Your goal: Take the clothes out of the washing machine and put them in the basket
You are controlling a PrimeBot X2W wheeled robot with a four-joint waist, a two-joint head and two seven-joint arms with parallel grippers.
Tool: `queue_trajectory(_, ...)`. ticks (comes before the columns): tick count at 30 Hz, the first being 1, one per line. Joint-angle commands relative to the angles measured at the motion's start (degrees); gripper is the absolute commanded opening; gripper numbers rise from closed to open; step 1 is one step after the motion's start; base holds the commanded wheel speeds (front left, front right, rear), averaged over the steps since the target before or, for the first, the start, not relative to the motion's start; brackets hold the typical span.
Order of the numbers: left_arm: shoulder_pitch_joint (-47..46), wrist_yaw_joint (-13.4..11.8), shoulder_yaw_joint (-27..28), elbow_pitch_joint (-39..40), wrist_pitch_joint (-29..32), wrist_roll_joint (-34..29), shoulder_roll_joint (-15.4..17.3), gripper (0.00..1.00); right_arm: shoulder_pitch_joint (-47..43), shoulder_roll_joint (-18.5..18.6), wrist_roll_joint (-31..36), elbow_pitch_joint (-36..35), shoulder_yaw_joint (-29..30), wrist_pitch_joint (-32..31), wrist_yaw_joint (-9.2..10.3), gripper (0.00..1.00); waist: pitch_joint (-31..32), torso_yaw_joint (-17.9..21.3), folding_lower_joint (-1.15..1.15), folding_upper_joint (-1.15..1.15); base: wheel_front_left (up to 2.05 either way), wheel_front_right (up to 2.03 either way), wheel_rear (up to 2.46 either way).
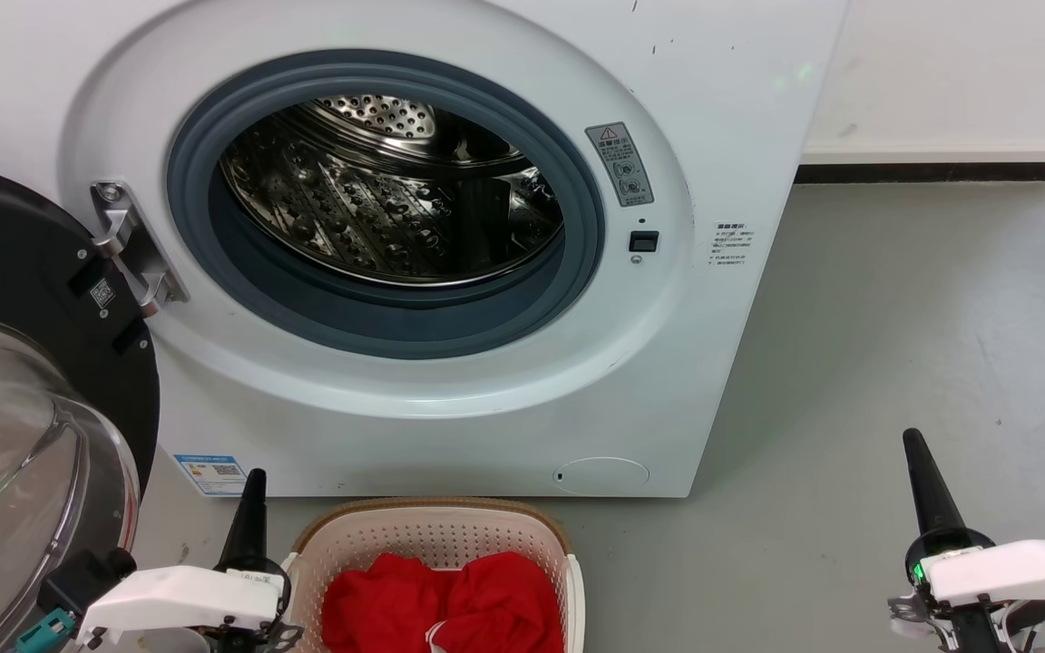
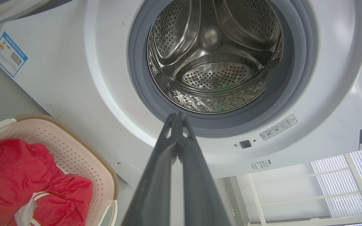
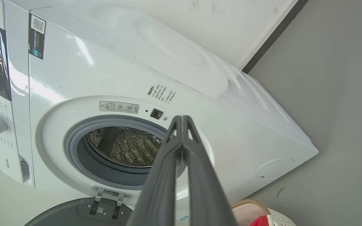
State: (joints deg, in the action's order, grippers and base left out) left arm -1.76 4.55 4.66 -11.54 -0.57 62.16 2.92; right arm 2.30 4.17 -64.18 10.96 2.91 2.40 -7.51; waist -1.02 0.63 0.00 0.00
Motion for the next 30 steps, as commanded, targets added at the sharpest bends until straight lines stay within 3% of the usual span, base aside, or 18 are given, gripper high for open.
queue_trajectory(1, -1.4, 0.5, 0.3, 0.2, 0.4, 1.3, 0.0, 0.0, 1.1, 0.4, -1.4, -0.2, 0.1, -0.3, 0.01, 0.0, 0.0, 0.0, 0.0, 0.0, 0.0, 0.0, 0.0)
queue_trajectory(30, -3.4, 2.0, 1.2, -1.4, 4.3, 17.6, 0.0, 0.0, 3.0, 0.2, -17.4, 1.6, 1.1, -4.5, 0.02, 0.0, 0.4, -0.3, 0.0, 0.0, 0.0, 0.0, 0.0)
